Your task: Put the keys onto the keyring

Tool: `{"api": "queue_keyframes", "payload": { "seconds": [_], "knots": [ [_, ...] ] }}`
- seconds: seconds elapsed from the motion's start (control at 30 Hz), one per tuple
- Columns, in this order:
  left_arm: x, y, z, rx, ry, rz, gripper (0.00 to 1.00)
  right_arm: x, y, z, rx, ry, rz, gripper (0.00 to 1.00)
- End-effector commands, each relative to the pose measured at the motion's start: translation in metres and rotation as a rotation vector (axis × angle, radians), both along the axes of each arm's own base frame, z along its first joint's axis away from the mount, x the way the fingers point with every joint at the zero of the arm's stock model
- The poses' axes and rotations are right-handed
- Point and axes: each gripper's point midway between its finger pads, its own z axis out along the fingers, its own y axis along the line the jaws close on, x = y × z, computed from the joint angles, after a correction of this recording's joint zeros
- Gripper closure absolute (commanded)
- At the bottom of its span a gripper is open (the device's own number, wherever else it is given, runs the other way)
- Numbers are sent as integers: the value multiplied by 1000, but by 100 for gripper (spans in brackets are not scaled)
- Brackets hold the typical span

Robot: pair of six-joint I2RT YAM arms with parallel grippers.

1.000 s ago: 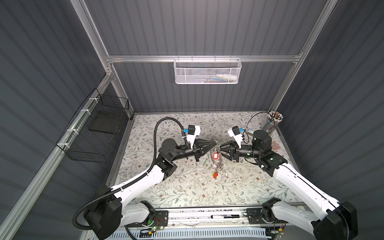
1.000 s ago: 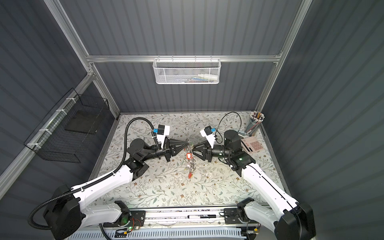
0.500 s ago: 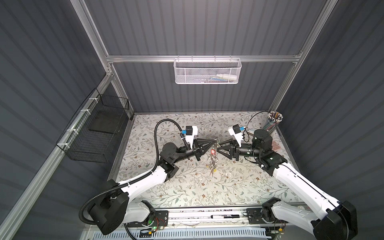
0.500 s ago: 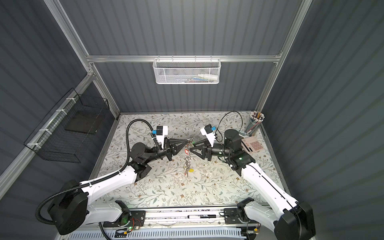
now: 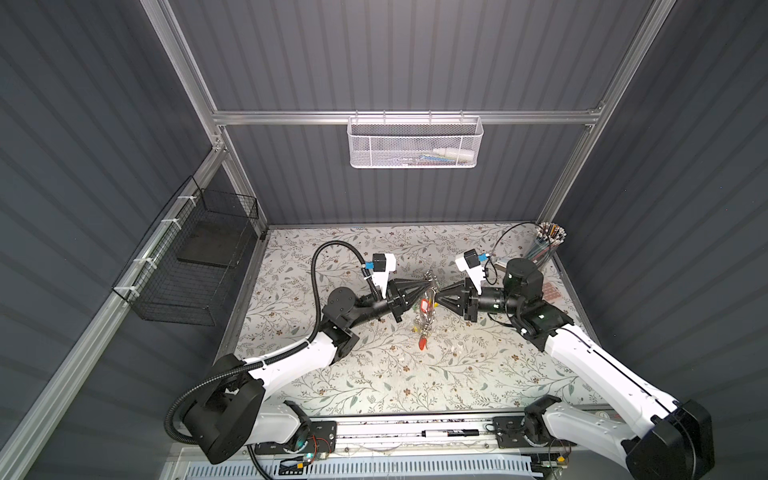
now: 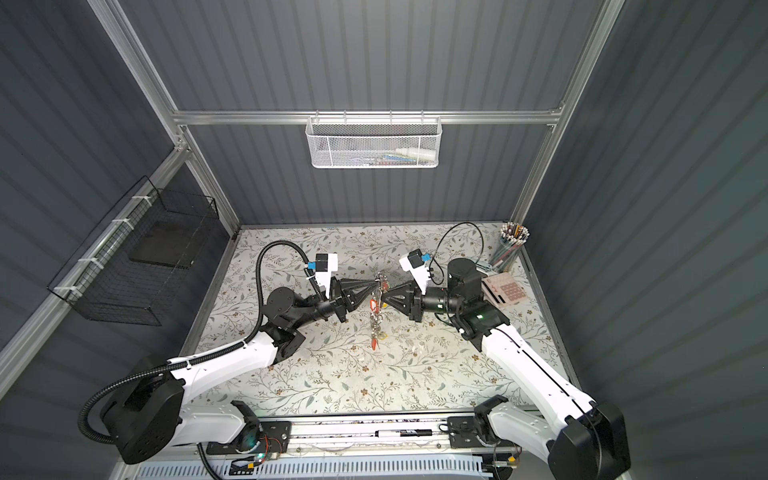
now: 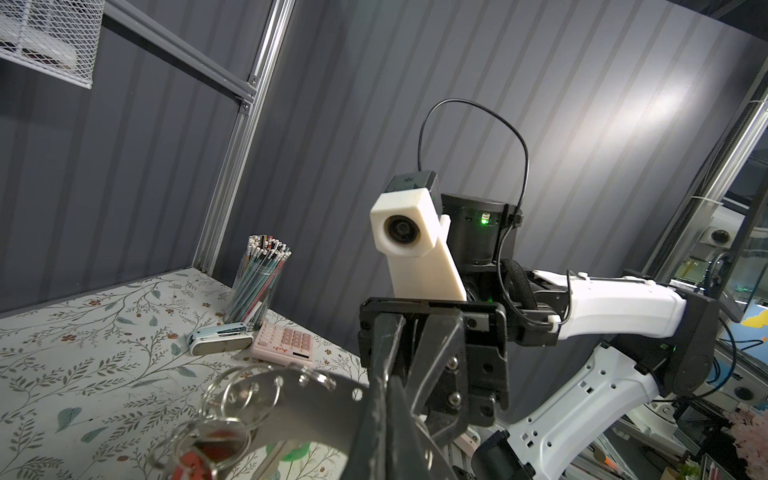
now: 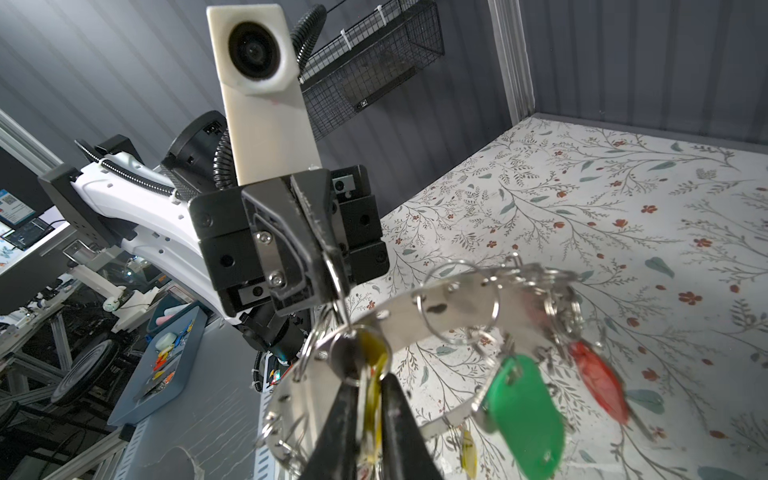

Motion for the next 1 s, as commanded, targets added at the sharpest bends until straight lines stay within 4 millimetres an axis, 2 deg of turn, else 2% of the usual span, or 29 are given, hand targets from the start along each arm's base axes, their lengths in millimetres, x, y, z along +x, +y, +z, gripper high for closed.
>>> {"api": "queue_keyframes", "payload": {
  "seconds": [0.0, 0.33, 0.73, 0.97],
  "knots": [
    [-11, 8, 22, -25, -87, 15, 100, 0, 0, 5, -10, -22, -5, 90],
    [-15, 10, 16, 49, -103, 27, 100, 4, -12, 12, -44, -66, -90, 92],
    [-19, 2, 4, 102, -91, -32, 100, 11, -9, 32, -27, -99, -87, 91],
    [-14, 4, -2, 156, -91, 7, 100, 26, -21, 17, -126, -104, -203, 87]
  ]
}}
